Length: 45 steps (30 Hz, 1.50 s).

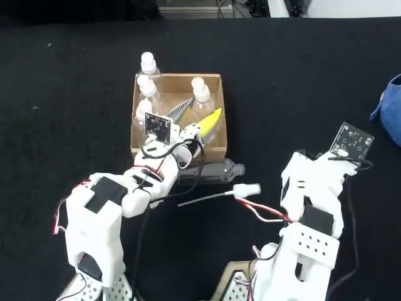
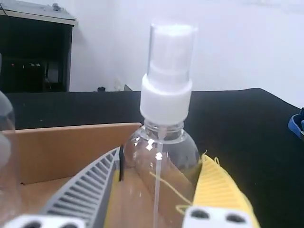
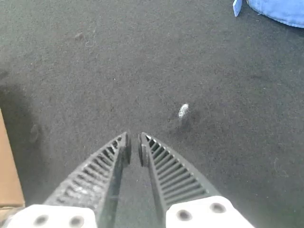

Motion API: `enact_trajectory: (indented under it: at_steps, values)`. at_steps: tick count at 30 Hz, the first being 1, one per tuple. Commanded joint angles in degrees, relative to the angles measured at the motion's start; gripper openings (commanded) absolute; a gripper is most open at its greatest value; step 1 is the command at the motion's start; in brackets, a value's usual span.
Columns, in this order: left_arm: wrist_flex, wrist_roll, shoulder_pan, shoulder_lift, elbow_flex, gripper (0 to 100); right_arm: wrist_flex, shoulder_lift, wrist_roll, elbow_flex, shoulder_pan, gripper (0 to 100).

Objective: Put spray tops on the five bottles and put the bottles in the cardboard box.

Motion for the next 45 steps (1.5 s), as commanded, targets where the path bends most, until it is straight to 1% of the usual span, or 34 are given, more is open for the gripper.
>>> enact_trajectory:
  at_steps: [1,3,5,22,25,31,37,41,45]
  values:
    - [-0.4,-0.5,-0.1,0.2,-0.7,18,-1.7,-1.6,0.1,-0.3,-0.5,1.5]
    - [-0.1,-0.2,-0.1,0.4,-0.7,26,-1.7,-1.6,0.1,-0.3,-0.5,1.5]
    - [-0.1,-0.2,-0.1,0.5,-0.6,30,-1.7,-1.6,0.1,-0.3,-0.5,1.5]
    - [-0.4,-0.6,-0.3,-0.2,0.3,31,-1.7,-1.6,0.1,-0.3,-0.5,1.5]
    - [0.0,-0.6,-0.7,-3.0,1.0,31,-1.7,-1.6,0.1,-0.3,-0.5,1.5]
    - [0.2,-0.6,-0.2,-11.3,6.3,30,-1.7,-1.6,0.1,-0.3,-0.5,1.5]
    - [9.7,-0.3,-0.5,-16.4,7.3,30,-1.7,-1.6,0.1,-0.3,-0.5,1.5]
    - [12.1,-0.3,-0.1,-21.5,9.5,30,-1.7,-1.6,0.1,-0.3,-0.5,1.5]
    - [17.1,-0.2,-0.2,-26.3,11.6,30,-1.7,-1.6,0.1,-0.2,-0.5,1.5]
